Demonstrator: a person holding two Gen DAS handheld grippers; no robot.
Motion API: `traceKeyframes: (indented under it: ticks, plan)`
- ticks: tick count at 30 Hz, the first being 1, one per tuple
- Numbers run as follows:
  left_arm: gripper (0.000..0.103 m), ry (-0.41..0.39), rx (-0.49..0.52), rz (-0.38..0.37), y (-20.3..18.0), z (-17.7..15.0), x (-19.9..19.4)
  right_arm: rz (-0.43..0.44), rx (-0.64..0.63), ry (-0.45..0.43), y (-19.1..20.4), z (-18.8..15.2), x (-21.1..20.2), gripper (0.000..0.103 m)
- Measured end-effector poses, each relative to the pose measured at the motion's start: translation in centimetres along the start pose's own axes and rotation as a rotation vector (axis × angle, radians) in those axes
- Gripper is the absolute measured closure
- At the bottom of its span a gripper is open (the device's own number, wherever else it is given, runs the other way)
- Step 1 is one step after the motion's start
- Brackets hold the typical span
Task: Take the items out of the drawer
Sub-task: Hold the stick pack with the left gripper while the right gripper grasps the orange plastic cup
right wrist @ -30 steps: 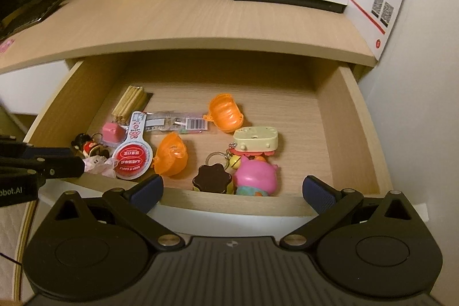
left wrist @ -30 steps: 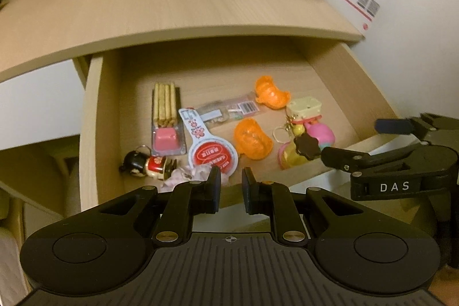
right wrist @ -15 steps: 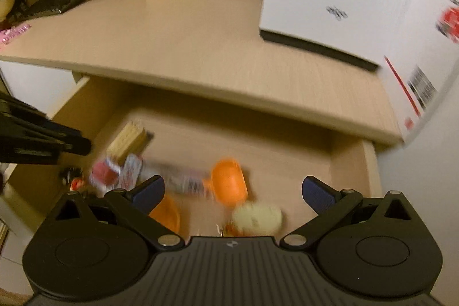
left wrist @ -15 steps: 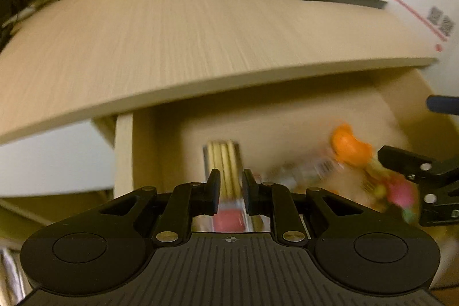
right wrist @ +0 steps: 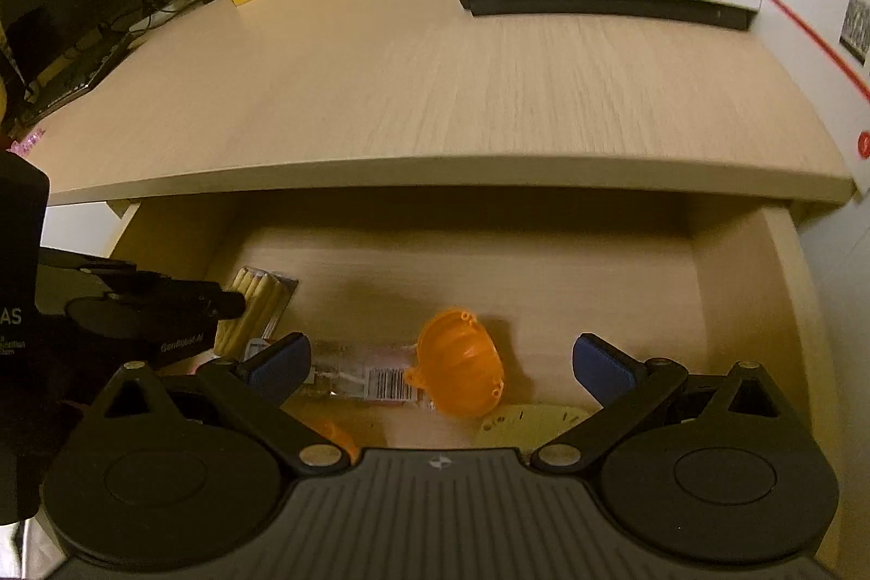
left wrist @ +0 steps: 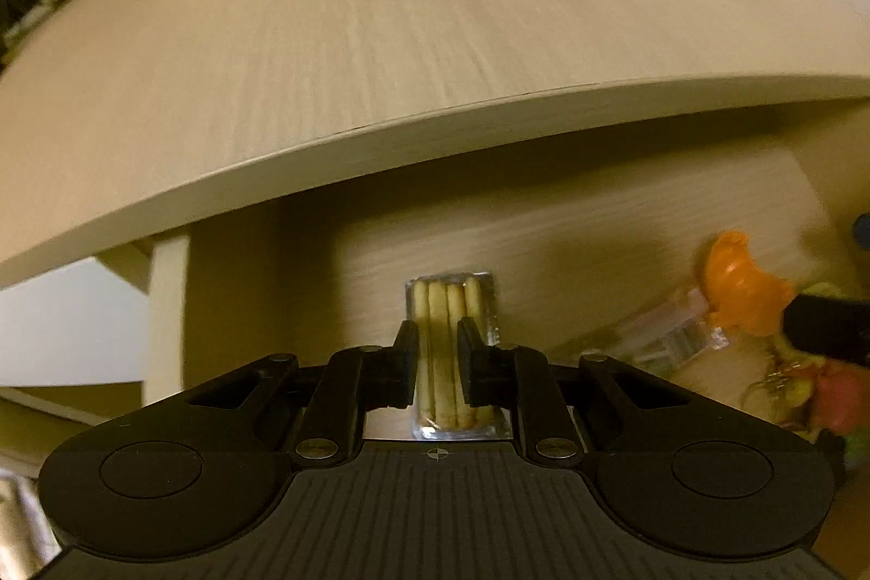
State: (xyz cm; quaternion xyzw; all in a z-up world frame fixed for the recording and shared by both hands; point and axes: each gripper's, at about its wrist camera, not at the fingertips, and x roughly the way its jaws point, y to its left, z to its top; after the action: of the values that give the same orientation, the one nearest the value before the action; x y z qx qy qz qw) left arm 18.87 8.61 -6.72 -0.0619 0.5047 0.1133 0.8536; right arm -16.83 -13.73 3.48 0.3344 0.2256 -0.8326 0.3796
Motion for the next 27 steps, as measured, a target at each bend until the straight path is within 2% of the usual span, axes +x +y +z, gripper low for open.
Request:
traceKeyframes:
  ticks: [3, 6, 11, 14, 17, 21, 24, 25, 27]
  plan:
    - [0.086, 0.008, -0.013, -0.084, 0.4, -0.1, 0.0, -0.013, 0.006, 0.013, 0.3, 0.0, 0.3, 0.000]
    - [0.085, 0.015, 0.027, -0.128, 0.5, 0.1, 0.0, -0.026, 0.004, 0.018, 0.5, -0.1, 0.4, 0.000]
    - [0.083, -0.007, 0.112, -0.139, 0.1, 0.2, -1.4, -0.058, 0.009, 0.008, 0.8, 0.1, 0.4, 0.000]
    - [0.082, 0.036, 0.099, -0.167, 0.3, -0.4, -1.4, -0.072, 0.027, 0.017, 0.8, 0.0, 0.6, 0.000]
    - [0.083, 0.061, 0.126, -0.156, -0.1, -0.8, -1.1, -0.092, 0.055, 0.045, 0.5, 0.2, 1.1, 0.000]
    - [0.082, 0.034, 0.187, -0.137, -0.7, -1.1, -0.9, -0.121, 0.079, 0.050, 0.6, 0.2, 1.3, 0.000]
    - [0.082, 0.018, 0.183, -0.141, -0.3, -1.0, -0.9, -0.151, 0.084, 0.045, 0.7, 0.0, 1.3, 0.000]
    - [0.081, 0.015, 0.174, -0.156, -0.1, -1.0, -0.9, -0.160, 0.089, 0.047, 0.8, 0.0, 1.3, 0.000]
    - [0.065, 0.016, 0.146, -0.212, 0.2, -0.7, -0.8, -0.172, 0.090, 0.050, 0.9, -0.1, 1.4, 0.000]
